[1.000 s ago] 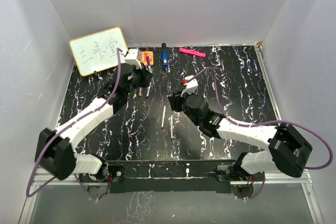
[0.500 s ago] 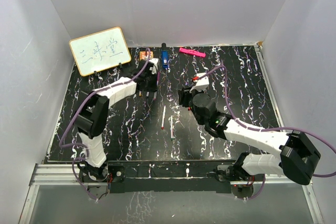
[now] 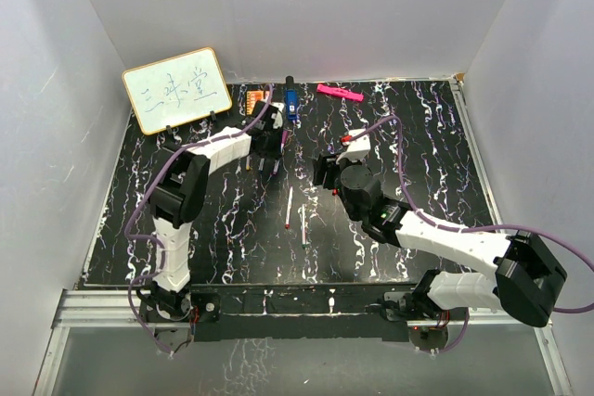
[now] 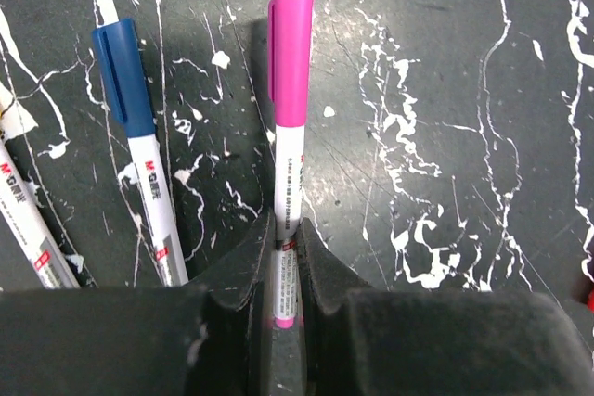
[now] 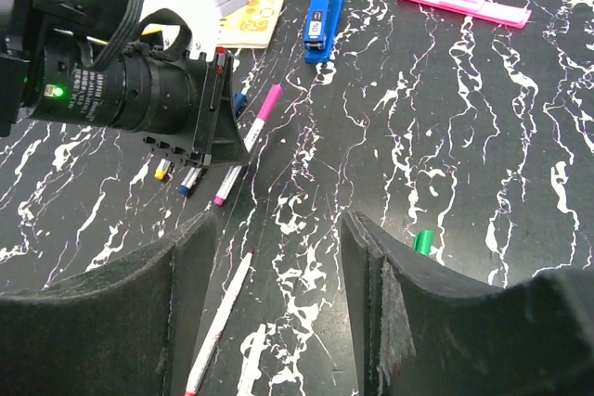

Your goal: Insert the pens into the pen caps

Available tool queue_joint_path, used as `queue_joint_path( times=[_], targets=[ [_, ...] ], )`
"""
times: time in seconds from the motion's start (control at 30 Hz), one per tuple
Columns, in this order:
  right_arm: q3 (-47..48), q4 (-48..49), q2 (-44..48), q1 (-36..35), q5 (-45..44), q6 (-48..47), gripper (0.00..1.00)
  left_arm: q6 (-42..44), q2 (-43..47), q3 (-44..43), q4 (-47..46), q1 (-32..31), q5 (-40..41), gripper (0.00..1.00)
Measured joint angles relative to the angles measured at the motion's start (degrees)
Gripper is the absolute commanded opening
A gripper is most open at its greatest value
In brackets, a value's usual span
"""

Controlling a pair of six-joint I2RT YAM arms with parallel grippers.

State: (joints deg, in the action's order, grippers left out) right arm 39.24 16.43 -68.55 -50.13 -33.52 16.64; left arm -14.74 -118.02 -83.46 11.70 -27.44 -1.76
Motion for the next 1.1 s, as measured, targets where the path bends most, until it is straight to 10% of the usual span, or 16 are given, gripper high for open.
queue_joint_path(
  times=[0.4, 0.67, 1.1],
  targets=[
    [0.0, -0.02, 0.0, 0.0, -1.09, -0.07, 0.62, -1.33, -2.95, -2.19, 1.31, 0.35, 2.51, 0.09],
    [0.0, -0.02, 0.0, 0.0, -3.02, 0.15, 0.9, -1.68, -2.23, -2.38, 2.56, 0.48, 2.84, 0.12],
    [0.0, -0.63, -2.34, 1.16, -8.31, 2.54, 0.7, -1.7, 13.11, 1.4, 1.57, 0.66, 2.75, 0.15]
  ],
)
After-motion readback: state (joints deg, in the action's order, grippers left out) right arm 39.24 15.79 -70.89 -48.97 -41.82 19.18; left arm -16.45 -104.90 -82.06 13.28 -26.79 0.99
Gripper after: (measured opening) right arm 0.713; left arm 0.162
